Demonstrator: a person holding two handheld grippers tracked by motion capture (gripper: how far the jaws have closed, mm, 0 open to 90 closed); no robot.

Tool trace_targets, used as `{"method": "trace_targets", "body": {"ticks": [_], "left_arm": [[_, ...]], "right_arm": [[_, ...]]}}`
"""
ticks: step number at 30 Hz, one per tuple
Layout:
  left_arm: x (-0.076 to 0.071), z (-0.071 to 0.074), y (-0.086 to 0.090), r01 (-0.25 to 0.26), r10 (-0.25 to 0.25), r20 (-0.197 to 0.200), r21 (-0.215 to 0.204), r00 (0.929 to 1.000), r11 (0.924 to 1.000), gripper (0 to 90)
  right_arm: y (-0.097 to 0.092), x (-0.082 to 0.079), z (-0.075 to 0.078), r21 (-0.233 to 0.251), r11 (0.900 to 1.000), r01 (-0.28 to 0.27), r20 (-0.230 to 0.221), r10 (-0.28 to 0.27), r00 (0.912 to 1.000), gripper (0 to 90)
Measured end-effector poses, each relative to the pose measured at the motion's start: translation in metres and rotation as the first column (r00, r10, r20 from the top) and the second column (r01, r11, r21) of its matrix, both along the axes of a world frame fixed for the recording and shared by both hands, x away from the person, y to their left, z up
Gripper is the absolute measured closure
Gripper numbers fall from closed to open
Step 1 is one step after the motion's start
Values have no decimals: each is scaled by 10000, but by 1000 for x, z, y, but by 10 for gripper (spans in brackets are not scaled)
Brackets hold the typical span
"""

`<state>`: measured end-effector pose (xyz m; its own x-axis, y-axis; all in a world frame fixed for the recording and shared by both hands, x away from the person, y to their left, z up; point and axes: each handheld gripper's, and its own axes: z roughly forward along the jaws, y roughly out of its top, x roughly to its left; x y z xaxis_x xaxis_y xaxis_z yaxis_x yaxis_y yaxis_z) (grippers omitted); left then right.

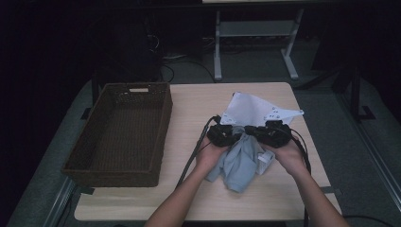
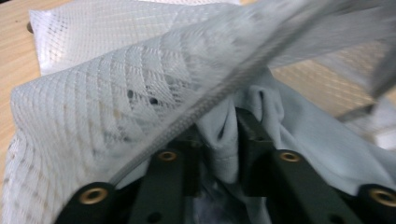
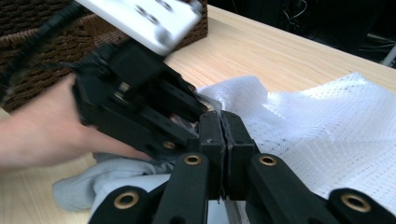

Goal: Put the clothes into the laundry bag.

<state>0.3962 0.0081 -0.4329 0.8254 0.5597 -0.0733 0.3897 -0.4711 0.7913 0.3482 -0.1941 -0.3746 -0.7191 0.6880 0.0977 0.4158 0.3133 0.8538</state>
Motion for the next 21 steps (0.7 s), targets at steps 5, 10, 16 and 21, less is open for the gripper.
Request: {"method": "trace_targets", "body": {"ticks": [5, 10, 16, 21], "left_arm": [[-10, 13, 17, 339, -335, -401, 89, 9986, 9994, 557], [-23, 25, 41, 442, -444, -660, -45, 9968, 9990, 439], [-39, 16, 70, 324, -269, -707, 778, 9971, 9964, 320], [-39, -1, 84, 28, 73, -1111, 900, 9938, 9959, 290]], "right_arm": [[0, 2, -2, -23, 10000, -79, -14, 79, 10000, 873], [1, 4, -5, -97, 9998, -159, -56, 159, 9999, 871], [0, 5, -8, -186, 9995, -241, -115, 239, 9996, 871], [1, 6, -11, -282, 9991, -302, -127, 298, 9995, 869]]}}
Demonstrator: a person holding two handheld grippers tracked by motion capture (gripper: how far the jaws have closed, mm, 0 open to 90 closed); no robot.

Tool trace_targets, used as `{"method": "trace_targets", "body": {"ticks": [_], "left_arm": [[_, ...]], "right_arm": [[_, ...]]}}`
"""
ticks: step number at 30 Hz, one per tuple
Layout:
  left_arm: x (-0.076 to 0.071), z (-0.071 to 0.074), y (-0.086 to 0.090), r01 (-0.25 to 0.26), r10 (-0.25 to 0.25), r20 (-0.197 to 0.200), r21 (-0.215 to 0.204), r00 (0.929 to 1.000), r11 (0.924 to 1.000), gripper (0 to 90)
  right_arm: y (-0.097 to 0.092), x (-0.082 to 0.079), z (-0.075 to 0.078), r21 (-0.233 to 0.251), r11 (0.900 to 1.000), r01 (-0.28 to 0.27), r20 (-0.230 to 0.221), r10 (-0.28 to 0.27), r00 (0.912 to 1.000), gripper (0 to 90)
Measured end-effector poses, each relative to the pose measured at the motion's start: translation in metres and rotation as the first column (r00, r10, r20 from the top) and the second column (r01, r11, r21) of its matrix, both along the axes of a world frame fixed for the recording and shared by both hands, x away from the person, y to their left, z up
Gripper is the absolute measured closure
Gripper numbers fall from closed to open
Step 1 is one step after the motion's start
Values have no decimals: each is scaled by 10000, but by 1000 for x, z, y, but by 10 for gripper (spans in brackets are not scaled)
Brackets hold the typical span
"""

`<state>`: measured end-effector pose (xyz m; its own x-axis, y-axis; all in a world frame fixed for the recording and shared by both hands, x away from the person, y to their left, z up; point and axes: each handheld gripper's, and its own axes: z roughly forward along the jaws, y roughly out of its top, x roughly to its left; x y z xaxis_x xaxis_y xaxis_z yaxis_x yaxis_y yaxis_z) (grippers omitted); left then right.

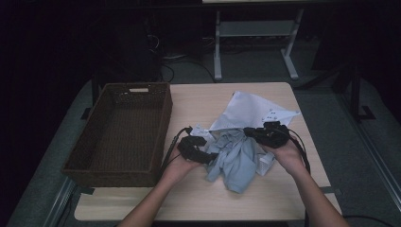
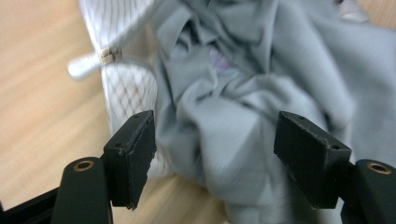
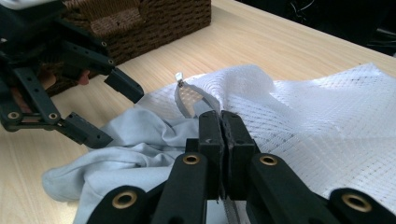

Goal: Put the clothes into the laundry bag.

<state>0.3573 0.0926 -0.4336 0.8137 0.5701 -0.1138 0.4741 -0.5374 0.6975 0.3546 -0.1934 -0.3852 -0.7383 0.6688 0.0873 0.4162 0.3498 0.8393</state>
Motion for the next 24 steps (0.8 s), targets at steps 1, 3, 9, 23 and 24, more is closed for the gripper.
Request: {"method": "trace_targets", "body": {"ticks": [1, 3, 9, 23, 24], "left_arm": [[1, -3, 0, 62, -61, -98, 97, 9999, 9999, 291], [1, -9, -5, 155, -148, -274, 255, 9995, 9996, 291], [2, -19, -17, 443, -439, -77, 781, 9990, 9960, 390], [8, 1, -3, 168, -180, 672, 189, 9976, 9997, 782], [9, 5, -1, 94, -102, 752, 106, 9971, 9999, 783]], "right_arm": [[0, 0, -1, -45, 10000, 16, -13, -16, 10000, 868], [1, 0, -2, -119, 9999, -16, 0, 16, 10000, 869], [2, 1, -8, -247, 9997, -91, -85, 89, 9999, 869], [1, 3, -12, -376, 9993, -4, -256, -5, 9997, 871], [2, 3, -12, -364, 9993, -50, -276, 40, 9996, 872]]}}
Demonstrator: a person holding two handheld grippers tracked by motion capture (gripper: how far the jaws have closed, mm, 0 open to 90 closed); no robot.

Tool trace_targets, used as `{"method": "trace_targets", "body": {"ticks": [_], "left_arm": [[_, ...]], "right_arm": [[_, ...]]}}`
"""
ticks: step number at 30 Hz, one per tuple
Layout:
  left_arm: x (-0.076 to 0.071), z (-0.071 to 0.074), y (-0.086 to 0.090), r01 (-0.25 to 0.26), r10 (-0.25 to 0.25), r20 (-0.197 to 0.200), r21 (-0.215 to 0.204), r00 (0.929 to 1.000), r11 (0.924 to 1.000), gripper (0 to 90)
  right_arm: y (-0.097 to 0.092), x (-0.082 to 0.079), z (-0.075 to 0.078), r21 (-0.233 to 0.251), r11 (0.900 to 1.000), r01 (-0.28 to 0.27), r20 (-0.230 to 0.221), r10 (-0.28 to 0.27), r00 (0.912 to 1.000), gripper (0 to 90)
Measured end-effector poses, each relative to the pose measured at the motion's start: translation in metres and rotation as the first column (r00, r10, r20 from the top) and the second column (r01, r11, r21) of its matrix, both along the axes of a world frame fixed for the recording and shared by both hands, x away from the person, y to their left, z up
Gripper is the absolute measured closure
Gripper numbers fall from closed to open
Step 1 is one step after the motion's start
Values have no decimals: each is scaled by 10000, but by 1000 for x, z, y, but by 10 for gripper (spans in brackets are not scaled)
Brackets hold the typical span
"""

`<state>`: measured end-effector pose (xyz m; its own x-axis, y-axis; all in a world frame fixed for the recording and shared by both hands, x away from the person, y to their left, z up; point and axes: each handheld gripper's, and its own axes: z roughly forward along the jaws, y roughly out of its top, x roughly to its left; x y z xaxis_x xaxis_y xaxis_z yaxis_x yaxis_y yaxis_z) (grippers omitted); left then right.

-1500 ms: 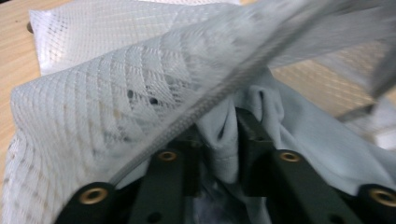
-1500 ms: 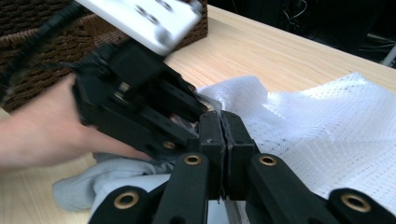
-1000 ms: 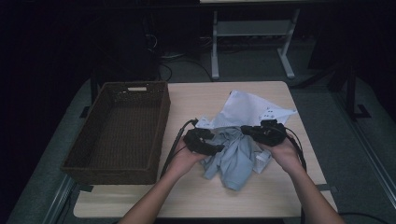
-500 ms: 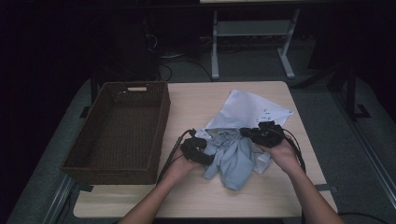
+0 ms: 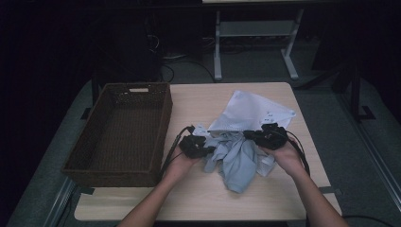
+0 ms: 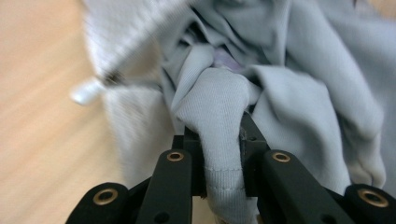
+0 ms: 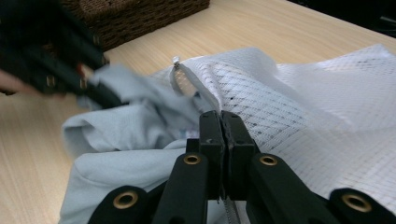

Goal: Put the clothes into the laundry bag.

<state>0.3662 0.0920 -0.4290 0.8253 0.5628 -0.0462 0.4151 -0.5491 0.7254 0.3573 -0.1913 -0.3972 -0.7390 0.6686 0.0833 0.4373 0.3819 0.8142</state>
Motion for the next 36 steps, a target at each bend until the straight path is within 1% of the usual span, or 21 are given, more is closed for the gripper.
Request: {"method": "trace_targets", "body": {"ticks": [4, 6, 8, 10, 12, 15, 17, 19, 21, 25, 28, 30, 33, 34, 36], "left_arm": [[2, 7, 5, -251, 258, 261, -259, 9993, 9993, 783], [3, 11, 4, -316, 332, 331, -489, 9989, 9983, 782], [2, 12, -1, -295, 320, 387, -637, 9987, 9975, 782], [1, 13, -11, -177, 214, 513, -711, 9985, 9973, 781], [0, 13, -22, -12, 53, 653, -625, 9979, 9980, 780], [1, 13, -36, -1, 55, 879, -618, 9961, 9981, 779], [5, 12, -43, -129, 186, 869, -659, 9960, 9977, 778], [11, 9, -49, -233, 289, 705, -786, 9971, 9966, 778], [16, 5, -56, -353, 410, 712, -790, 9966, 9963, 777], [25, -1, -64, -726, 804, 766, -997, 9938, 9924, 776], [32, -5, -67, -920, 1010, 698, -1220, 9924, 9883, 774], [33, -5, -69, -894, 987, 657, -1324, 9929, 9872, 767], [32, -5, -70, -718, 805, 601, -1348, 9949, 9883, 739], [31, -5, -69, -627, 702, 482, -1416, 9964, 9879, 720], [30, -3, -65, -512, 564, 331, -1409, 9979, 9887, 646]], "right_arm": [[6, -2, 1, 147, 9997, -211, -44, 211, 9998, 873], [11, -4, 3, 180, 9992, -362, -16, 362, 9993, 873], [16, -5, 5, 297, 9982, -527, 8, 527, 9986, 873], [19, -7, 7, 386, 9975, -595, 29, 594, 9982, 873], [22, -7, 10, 500, 9966, -654, 138, 647, 9978, 873], [24, -8, 14, 680, 9950, -729, 240, 714, 9972, 873], [24, -8, 14, 661, 9949, -758, 224, 744, 9970, 874], [24, -8, 13, 677, 9948, -761, 206, 748, 9970, 874], [22, -9, 14, 726, 9946, -736, 222, 721, 9971, 874], [21, -10, 17, 877, 9933, -755, 273, 734, 9969, 875], [20, -12, 20, 1004, 9920, -765, 429, 725, 9964, 876], [21, -13, 22, 978, 9920, -803, 498, 757, 9959, 876], [21, -13, 22, 933, 9925, -789, 516, 743, 9959, 876], [21, -13, 21, 903, 9929, -776, 527, 730, 9959, 875], [19, -12, 20, 919, 9932, -716, 478, 675, 9966, 875]]}}
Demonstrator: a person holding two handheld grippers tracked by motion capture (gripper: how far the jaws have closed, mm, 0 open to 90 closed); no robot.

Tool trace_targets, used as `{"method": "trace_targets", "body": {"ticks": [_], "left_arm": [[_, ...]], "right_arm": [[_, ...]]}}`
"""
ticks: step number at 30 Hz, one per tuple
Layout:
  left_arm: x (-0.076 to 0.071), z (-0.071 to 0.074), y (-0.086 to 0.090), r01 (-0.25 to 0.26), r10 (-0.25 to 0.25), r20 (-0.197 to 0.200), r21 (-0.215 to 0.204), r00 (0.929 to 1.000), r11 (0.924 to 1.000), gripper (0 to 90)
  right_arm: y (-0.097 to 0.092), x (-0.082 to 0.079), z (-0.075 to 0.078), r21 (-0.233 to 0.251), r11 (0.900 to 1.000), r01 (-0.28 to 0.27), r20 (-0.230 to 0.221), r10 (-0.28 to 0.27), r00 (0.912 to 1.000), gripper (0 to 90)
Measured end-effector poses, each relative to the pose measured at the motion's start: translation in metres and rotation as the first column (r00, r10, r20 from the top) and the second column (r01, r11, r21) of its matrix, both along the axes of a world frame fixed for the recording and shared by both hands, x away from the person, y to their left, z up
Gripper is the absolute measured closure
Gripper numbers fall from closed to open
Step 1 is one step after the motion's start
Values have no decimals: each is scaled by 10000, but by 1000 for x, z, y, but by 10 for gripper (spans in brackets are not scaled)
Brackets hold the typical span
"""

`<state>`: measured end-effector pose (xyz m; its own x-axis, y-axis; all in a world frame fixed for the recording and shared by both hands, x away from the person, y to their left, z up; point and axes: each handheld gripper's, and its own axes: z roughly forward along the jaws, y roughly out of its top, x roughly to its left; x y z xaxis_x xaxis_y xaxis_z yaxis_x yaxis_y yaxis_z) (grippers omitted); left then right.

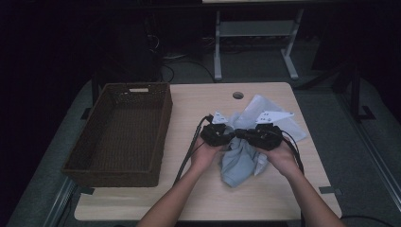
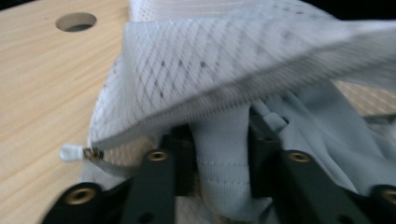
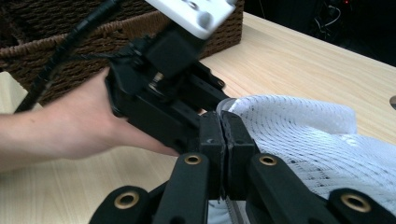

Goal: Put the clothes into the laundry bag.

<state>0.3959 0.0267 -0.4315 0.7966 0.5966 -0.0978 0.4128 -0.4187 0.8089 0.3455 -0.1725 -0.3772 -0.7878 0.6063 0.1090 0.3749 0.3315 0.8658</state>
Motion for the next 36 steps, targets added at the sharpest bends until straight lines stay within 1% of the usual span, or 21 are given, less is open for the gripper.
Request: {"method": "trace_targets", "body": {"ticks": [3, 6, 8, 10, 14, 16, 18, 20, 22, 23, 24, 27, 29, 31, 32, 34, 36], "left_arm": [[-4, 6, 10, 247, -247, -202, -14, 9995, 9997, 532], [-11, 11, 23, 432, -436, -248, -143, 9987, 9990, 432], [-17, 13, 34, 591, -601, -403, -249, 9974, 9979, 369], [-24, 14, 43, 729, -748, -571, -349, 9956, 9967, 335], [-41, 13, 56, 1082, -1085, -778, -83, 9910, 9941, 270], [-50, 10, 57, 1344, -1336, -917, 26, 9868, 9909, 259], [-57, 4, 53, 1520, -1493, -1050, 181, 9832, 9882, 250], [-60, -2, 43, 1807, -1737, -1067, 597, 9790, 9817, 248], [-61, -9, 31, 2068, -1970, -1169, 786, 9734, 9752, 246], [-62, -12, 25, 2184, -2065, -1192, 974, 9712, 9710, 248], [-62, -15, 20, 2245, -2117, -1140, 1139, 9707, 9678, 249], [-62, -23, 8, 2346, -2204, -1138, 1328, 9688, 9630, 284], [-63, -26, 1, 2525, -2361, -1184, 1514, 9645, 9557, 324], [-63, -29, -4, 2488, -2337, -981, 1916, 9673, 9494, 375], [-64, -30, -6, 2416, -2273, -912, 2023, 9695, 9491, 425], [-63, -31, -6, 2368, -2240, -847, 2005, 9709, 9506, 495], [-63, -31, -5, 2336, -2218, -790, 2047, 9719, 9505, 544]], "right_arm": [[-3, 1, -1, 7, 10000, 85, -10, -85, 10000, 873], [-6, 3, -3, -32, 9999, 162, -46, -162, 9999, 873], [-8, 4, -4, -54, 9997, 243, -98, -244, 9997, 873], [-9, 5, -4, -62, 9996, 278, -87, -278, 9996, 872], [-11, 6, -5, -146, 9993, 342, -145, -344, 9993, 872], [-12, 7, -6, -239, 9990, 376, -132, -379, 9992, 871], [-13, 8, -8, -317, 9986, 414, -187, -420, 9989, 871], [-14, 9, -9, -378, 9981, 488, -203, -496, 9986, 868], [-16, 10, -11, -442, 9975, 544, -223, -555, 9982, 866], [-17, 10, -12, -492, 9972, 570, -240, -582, 9980, 865], [-18, 11, -13, -507, 9969, 594, -280, -608, 9978, 863], [-21, 13, -16, -578, 9960, 676, -346, -697, 9970, 863], [-22, 14, -17, -580, 9958, 713, -368, -735, 9966, 862], [-23, 15, -18, -641, 9952, 739, -349, -762, 9965, 839], [-23, 15, -18, -689, 9947, 767, -327, -791, 9963, 818], [-24, 15, -20, -865, 9927, 841, -319, -871, 9957, 771], [-27, 14, -21, -925, 9917, 891, -361, -927, 9950, 719]]}}
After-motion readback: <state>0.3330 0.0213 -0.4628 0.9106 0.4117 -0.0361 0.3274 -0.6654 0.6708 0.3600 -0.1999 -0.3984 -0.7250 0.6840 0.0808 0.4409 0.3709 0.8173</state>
